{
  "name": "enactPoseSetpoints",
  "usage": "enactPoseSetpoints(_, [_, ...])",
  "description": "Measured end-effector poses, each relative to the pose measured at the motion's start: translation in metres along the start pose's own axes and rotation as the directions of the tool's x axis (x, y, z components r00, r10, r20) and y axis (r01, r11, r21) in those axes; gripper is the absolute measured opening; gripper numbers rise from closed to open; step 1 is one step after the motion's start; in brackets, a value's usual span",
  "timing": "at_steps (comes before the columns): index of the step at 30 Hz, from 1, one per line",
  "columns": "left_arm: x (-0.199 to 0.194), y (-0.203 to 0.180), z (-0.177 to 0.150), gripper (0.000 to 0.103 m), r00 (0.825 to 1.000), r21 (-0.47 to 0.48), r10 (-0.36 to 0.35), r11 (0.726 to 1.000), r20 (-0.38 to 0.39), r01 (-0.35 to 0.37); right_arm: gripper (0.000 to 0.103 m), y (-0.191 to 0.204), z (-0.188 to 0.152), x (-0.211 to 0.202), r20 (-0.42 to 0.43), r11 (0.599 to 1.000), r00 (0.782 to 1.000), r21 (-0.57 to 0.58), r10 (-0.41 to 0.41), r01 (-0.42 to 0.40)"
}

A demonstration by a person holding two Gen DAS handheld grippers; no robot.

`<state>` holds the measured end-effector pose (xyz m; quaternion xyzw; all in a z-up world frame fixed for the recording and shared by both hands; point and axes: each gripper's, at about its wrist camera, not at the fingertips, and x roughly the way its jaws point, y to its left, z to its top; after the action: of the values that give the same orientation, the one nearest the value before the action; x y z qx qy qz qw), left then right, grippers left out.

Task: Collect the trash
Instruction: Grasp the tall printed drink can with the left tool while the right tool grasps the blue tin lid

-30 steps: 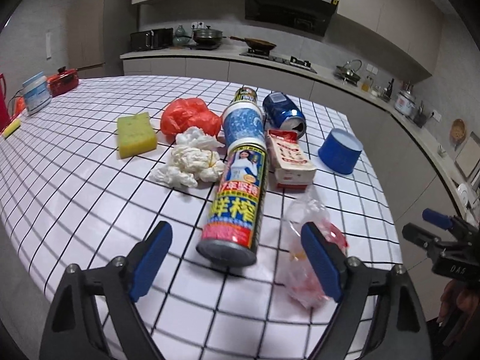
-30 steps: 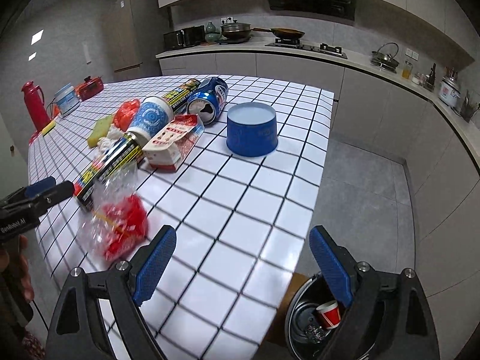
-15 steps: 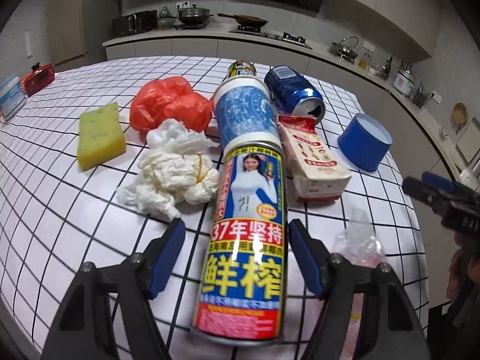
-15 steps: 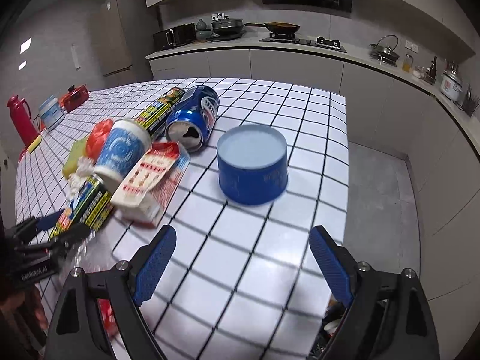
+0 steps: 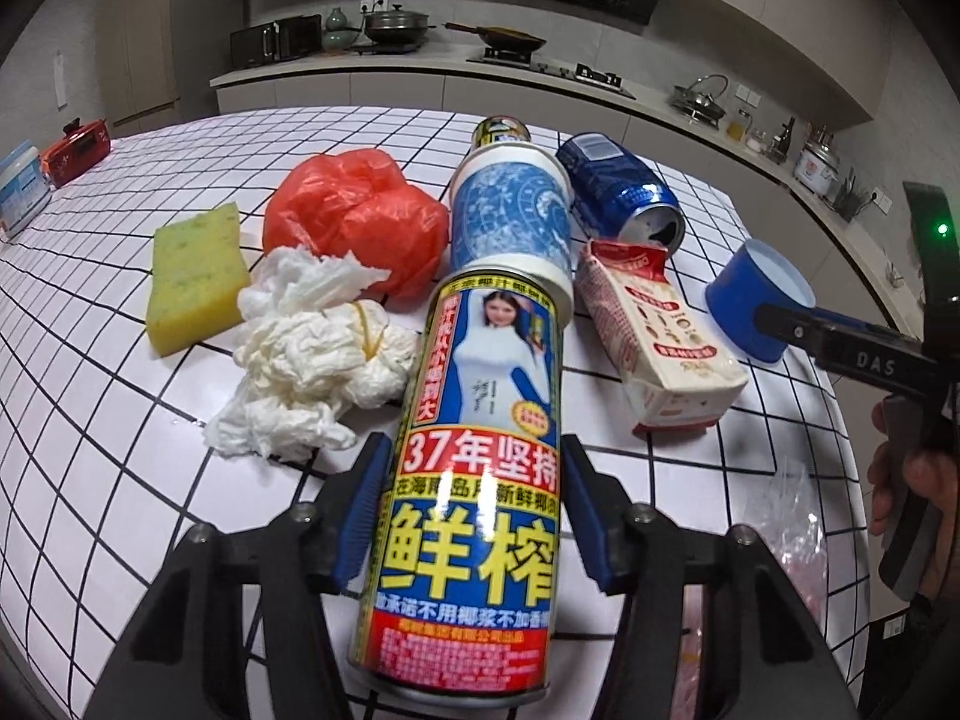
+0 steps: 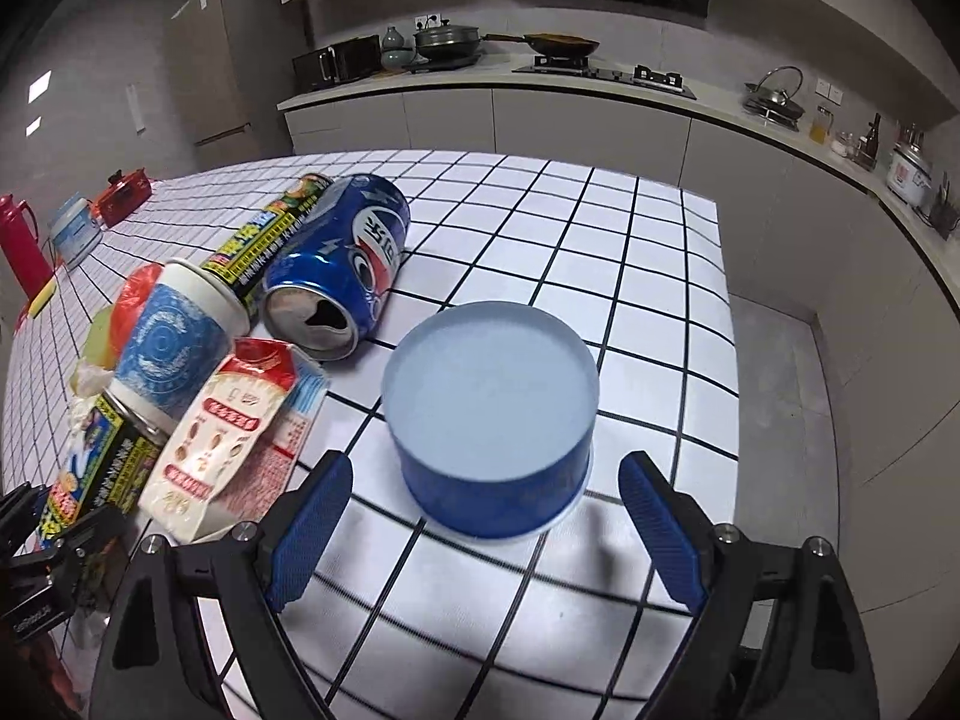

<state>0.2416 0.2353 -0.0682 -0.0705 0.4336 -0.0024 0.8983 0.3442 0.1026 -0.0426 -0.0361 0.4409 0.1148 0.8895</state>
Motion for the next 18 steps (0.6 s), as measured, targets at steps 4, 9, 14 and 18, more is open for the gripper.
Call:
enactPoseSetpoints(4, [0.006,0.001,0.003,0.058,1.0,-0.008,-0.001,1.0,-0.011,0.001,0.092,0.002,0.004,0.01,-0.009,1.0,1.0,-0.006,-0.006,0.006])
enactPoseSetpoints(9, [0.011,0.002,0.005,0.058,1.0,-0.016,-0.004,1.0,-0.016,0.003,0.09,-0.002,0.009,0.018,-0.007,1.0,1.0,0.016,-0.013,0.013])
enactPoseSetpoints(14, [0.008,0.003,0.005,0.054,1.0,-0.017,-0.02,1.0,0.004,0.02,0.078,-0.002,0.008,0.014,-0.006,1.0,1.0,0.021,0.009,-0.009])
enactPoseSetpoints(18, [-0.002,0.003,0.002,0.054,1.0,-0.02,-0.023,1.0,0.021,0.024,0.078,0.002,0.002,0.0,0.012,1.0,1.0,0.013,0.01,-0.01])
